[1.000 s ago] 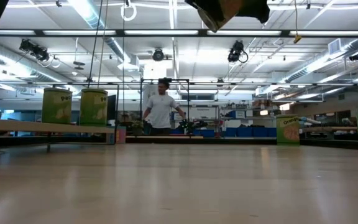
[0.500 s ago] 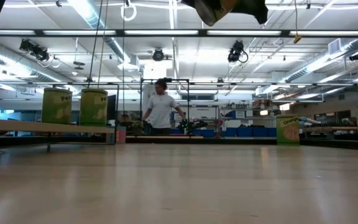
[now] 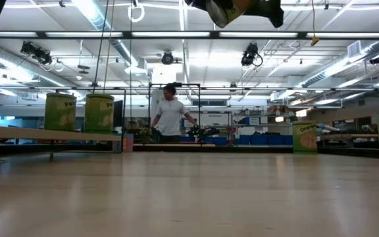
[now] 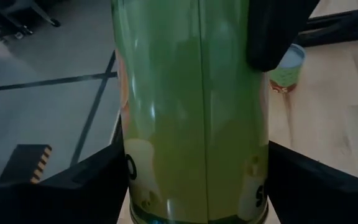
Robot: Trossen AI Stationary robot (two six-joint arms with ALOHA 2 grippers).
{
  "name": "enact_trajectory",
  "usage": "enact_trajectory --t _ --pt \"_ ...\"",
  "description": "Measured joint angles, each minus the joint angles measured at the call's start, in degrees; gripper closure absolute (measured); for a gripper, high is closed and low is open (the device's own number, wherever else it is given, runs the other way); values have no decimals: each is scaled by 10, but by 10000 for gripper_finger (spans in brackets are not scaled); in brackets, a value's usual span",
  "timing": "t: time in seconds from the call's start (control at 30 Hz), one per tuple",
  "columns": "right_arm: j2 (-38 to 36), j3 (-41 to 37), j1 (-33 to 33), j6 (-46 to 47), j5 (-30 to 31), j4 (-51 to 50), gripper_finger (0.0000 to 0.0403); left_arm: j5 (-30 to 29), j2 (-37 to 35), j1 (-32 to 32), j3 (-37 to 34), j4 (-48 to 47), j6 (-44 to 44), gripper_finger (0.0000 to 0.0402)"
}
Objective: Pick and place cans onto a shelf
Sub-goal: Put the top large canned oranges on the shelf
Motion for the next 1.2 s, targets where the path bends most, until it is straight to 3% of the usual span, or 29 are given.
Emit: enact_trajectory --t 0.13,0.27,0.43,0.6,0.83,1.0,1.2 --pt "0 0 0 -11 -2 -7 82 29 0 5 0 -5 -26 46" --pt "-4 0 0 -2 1 -12 82 15 -1 2 0 -19 -28 10" --pt "-31 0 -10 32 -7 -9 82 10 -33 -1 -1 -39 -36 8" --pt "-65 0 -18 47 -32 20 82 62 -66 9 -1 -32 -73 10" --pt "-89 0 -19 50 -58 141 82 141 -68 39 -2 107 -101 10" --pt "-85 0 -17 100 -61 191 82 131 -67 48 -2 213 -53 10" --pt "-71 0 -19 151 -52 208 82 110 -66 39 -2 264 53 10"
